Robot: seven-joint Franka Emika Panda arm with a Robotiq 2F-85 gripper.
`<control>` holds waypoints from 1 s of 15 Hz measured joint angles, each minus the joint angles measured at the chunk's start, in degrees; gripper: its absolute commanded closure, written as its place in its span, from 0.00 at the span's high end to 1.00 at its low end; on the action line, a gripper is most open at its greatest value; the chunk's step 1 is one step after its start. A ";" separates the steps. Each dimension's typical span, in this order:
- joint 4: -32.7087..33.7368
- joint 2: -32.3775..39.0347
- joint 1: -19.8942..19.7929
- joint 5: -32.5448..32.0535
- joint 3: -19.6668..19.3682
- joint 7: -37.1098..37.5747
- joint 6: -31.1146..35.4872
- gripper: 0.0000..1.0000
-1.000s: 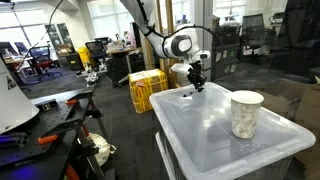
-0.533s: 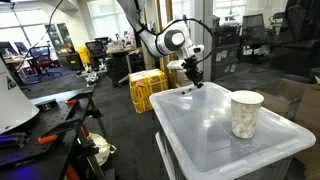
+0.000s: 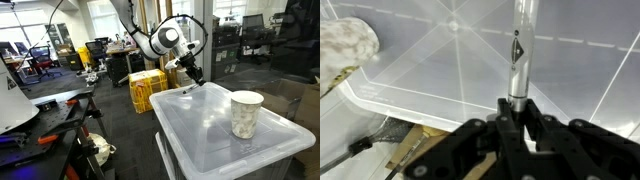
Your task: Put the marker in the cup
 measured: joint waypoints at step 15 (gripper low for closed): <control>-8.01 5.31 18.89 4.76 -21.98 18.34 1.69 0.05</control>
